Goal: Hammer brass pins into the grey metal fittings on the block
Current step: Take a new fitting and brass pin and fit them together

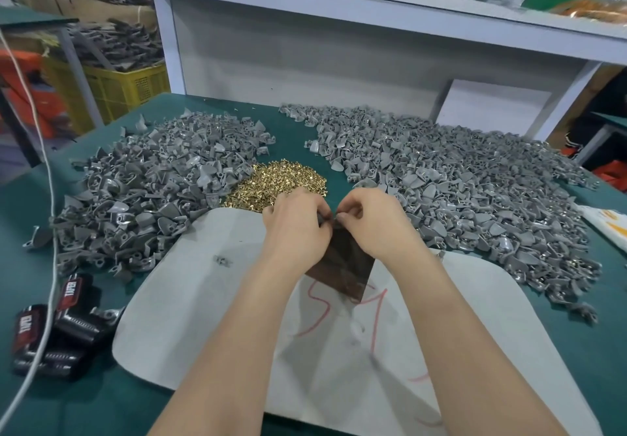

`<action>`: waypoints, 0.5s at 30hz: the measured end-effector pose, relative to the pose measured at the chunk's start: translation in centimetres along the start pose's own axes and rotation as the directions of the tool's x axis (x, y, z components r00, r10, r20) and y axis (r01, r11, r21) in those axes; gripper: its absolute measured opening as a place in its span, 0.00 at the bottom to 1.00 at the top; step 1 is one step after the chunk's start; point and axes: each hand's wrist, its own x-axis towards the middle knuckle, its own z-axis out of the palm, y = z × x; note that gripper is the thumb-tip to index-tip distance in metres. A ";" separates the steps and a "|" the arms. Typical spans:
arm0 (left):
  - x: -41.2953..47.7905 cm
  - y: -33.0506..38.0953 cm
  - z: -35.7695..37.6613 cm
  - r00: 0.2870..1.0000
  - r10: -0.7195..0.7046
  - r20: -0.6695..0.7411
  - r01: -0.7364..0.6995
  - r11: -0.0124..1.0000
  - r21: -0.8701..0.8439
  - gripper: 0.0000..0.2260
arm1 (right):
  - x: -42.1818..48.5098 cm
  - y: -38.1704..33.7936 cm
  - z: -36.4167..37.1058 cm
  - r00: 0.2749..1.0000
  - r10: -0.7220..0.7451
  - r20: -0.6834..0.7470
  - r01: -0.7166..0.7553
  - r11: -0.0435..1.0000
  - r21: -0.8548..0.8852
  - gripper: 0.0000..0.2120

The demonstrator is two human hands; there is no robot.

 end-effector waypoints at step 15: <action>-0.3 0.6 -0.5 1.000 -0.010 0.014 0.009 0.998 0.056 0.08 | 0.0 -3.2 -0.5 0.992 -0.122 0.044 0.129 0.896 -0.426 0.06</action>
